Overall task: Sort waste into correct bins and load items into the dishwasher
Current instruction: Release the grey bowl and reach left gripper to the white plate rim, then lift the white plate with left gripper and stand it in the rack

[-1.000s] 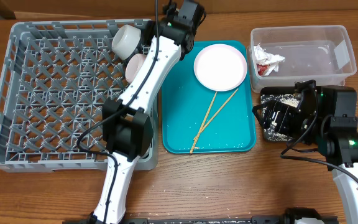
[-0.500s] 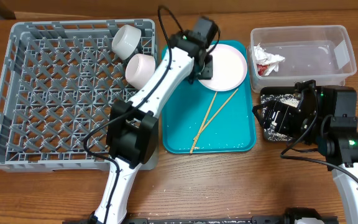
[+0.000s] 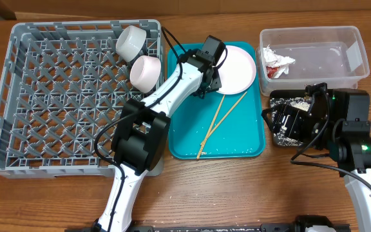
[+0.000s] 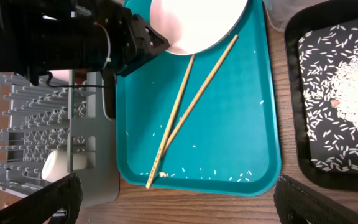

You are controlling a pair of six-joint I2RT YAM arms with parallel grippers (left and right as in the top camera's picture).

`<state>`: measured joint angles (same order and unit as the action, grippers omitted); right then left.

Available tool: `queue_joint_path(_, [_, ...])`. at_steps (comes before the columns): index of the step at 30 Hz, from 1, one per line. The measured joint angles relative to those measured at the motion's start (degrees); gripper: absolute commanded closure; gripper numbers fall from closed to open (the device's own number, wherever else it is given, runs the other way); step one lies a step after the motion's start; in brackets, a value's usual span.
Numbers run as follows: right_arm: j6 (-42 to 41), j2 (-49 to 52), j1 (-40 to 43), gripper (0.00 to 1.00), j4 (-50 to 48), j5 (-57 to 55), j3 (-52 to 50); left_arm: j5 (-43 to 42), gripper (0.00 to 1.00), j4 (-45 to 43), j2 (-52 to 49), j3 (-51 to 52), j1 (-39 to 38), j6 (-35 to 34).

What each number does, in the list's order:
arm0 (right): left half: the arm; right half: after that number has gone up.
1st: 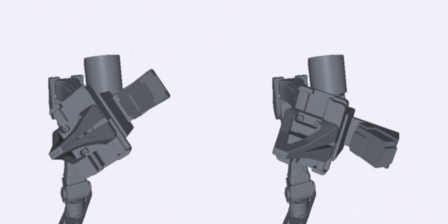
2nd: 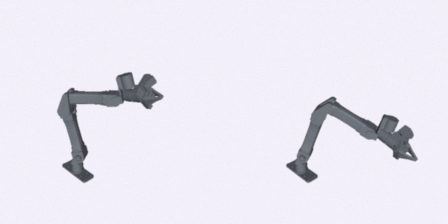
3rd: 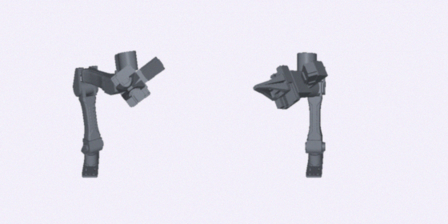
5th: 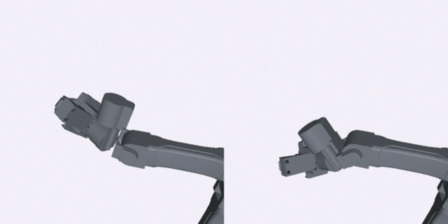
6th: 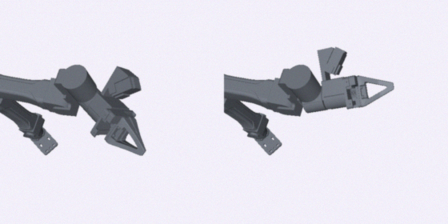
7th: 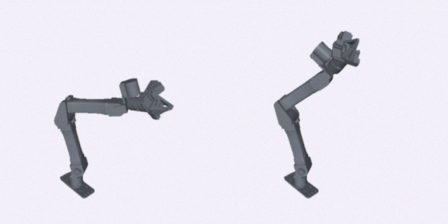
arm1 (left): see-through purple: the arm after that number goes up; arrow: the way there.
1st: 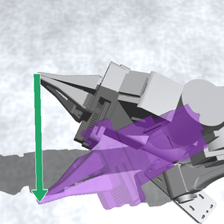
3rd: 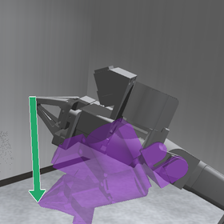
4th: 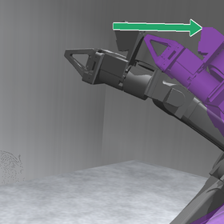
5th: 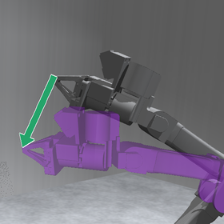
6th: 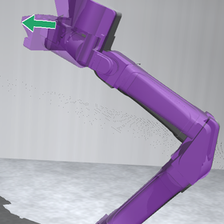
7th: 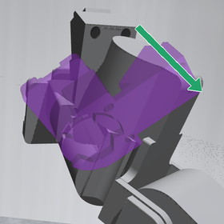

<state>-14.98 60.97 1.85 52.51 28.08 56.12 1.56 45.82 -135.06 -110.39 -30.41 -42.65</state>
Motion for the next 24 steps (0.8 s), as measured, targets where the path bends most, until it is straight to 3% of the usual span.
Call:
queue_joint_path(3, [0.0, 0.0, 0.0, 0.0, 0.02, 0.0, 0.0, 0.52, 0.87, -2.21, 0.0, 0.83, 0.0, -0.98])
queue_joint_path(6, [0.02, 0.0, 0.0, 0.0, -0.02, 0.02, 0.0, 0.85, 0.96, -3.13, 0.0, 1.18, 0.0, -1.07])
queue_joint_path(21, [0.02, 0.0, 0.0, 0.0, 0.0, 0.02, 0.0, 3.19, 0.96, -7.1, 0.0, 1.29, 0.07, -1.14])
queue_joint_path(24, [0.04, 0.0, 0.0, 0.0, -0.02, 0.02, 0.0, 3.52, 0.96, -2.93, -0.07, -1.64, 0.68, 0.22])
